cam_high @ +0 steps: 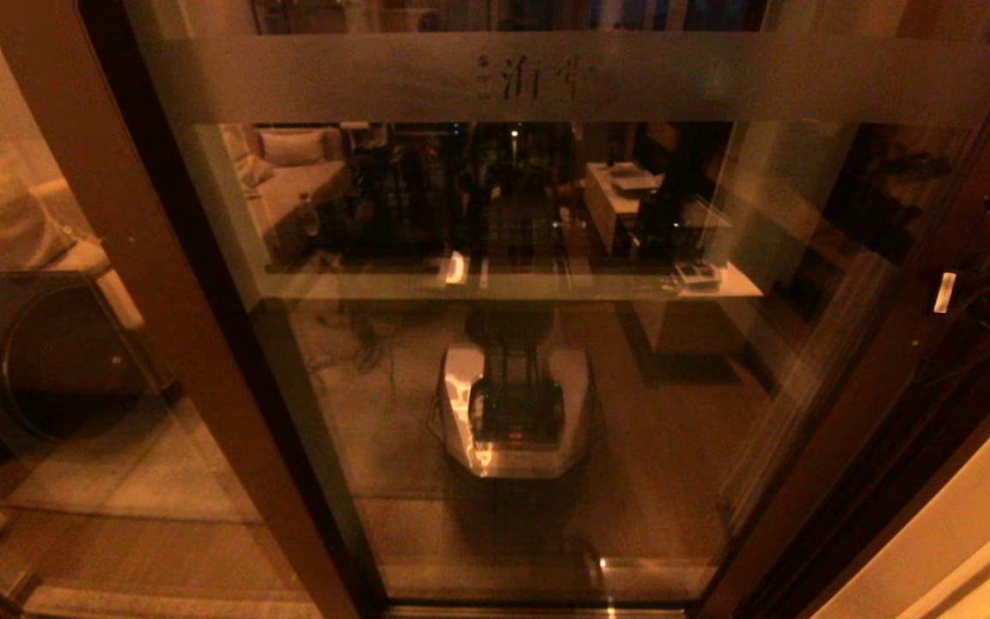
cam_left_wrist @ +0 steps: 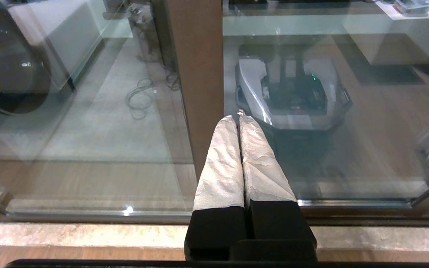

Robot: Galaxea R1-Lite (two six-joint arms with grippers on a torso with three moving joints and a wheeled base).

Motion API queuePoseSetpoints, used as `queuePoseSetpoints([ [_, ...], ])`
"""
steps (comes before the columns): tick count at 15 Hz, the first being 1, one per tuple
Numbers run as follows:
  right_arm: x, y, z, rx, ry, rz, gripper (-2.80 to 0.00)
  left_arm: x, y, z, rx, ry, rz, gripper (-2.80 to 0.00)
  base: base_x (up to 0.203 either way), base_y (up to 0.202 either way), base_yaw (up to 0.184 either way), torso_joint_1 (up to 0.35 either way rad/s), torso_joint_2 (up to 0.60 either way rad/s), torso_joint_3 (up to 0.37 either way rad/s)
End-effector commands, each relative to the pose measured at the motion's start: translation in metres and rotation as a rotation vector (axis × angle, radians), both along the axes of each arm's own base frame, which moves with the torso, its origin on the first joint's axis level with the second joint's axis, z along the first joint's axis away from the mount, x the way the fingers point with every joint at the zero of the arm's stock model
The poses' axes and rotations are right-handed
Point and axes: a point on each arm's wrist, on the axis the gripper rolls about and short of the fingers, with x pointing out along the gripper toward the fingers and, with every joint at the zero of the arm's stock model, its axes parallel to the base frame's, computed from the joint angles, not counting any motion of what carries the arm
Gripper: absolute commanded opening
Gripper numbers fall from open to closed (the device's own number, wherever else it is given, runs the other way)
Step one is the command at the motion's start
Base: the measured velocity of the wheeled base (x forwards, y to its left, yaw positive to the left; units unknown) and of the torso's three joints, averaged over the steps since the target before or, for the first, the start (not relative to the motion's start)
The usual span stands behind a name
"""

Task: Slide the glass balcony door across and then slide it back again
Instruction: Close the slid door

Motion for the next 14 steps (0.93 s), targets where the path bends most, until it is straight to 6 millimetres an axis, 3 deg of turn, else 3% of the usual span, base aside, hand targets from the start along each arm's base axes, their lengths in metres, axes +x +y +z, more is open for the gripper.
queuePoseSetpoints([
  [1, 0.005, -0.003, -0.002, -0.003, -0.002, -0.006, -2.8, 0.0, 0.0, 0.0, 0.0, 0.002, 0.0, -2.8, 0.0, 0.0, 0.0, 0.0, 0.0, 0.0],
  [14, 0.009, -0.016, -0.003, -0.018, -0.028, -0.037, -2.8, 0.0, 0.0, 0.0, 0.0, 0.002, 0.0, -2.8, 0.0, 0.0, 0.0, 0.0, 0.0, 0.0],
])
